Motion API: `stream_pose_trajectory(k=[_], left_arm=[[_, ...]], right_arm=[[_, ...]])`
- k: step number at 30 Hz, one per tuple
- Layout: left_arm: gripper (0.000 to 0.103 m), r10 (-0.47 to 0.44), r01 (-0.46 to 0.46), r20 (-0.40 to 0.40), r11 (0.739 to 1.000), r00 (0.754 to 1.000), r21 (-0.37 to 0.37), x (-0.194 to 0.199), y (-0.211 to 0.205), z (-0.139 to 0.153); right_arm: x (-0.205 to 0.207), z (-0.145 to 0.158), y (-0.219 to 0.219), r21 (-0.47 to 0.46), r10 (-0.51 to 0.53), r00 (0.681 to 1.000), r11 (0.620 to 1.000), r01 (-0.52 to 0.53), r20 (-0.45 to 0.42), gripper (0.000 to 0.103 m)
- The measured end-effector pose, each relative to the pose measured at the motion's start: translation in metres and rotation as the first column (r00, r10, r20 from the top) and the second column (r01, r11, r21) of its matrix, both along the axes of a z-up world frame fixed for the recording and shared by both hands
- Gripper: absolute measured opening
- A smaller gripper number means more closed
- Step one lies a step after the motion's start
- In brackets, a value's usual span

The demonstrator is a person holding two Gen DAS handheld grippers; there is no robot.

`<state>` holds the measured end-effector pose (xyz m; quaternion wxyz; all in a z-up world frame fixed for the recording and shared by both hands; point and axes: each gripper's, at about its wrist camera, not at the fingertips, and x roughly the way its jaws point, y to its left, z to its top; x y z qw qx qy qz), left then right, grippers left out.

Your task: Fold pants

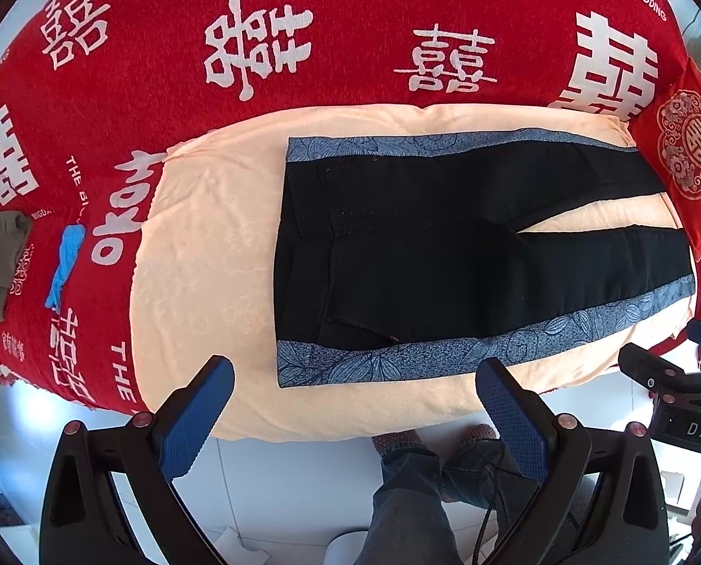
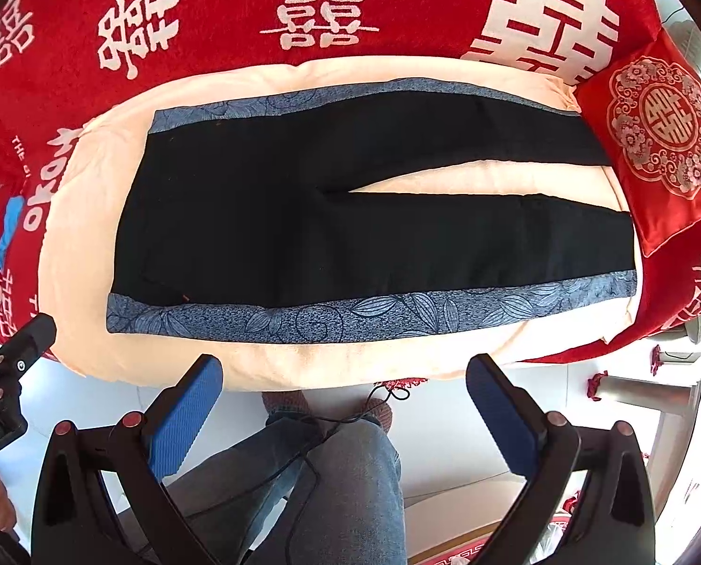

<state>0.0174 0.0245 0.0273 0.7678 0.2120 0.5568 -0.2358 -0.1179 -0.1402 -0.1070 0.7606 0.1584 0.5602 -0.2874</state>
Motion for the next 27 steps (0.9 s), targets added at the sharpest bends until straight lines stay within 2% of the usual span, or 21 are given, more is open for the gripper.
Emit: stream_pose_trajectory(k=[27], left_arm=[[0.103,0.011,-0.011,-0.007,1.000,1.000,0.019,0.0080,-0.0071,-0.0071]], right_arm=[[0.0053,-0.0035,-0.0077,-0.002,-0.001,1.000,1.000,0.001,-0.022,0.103]])
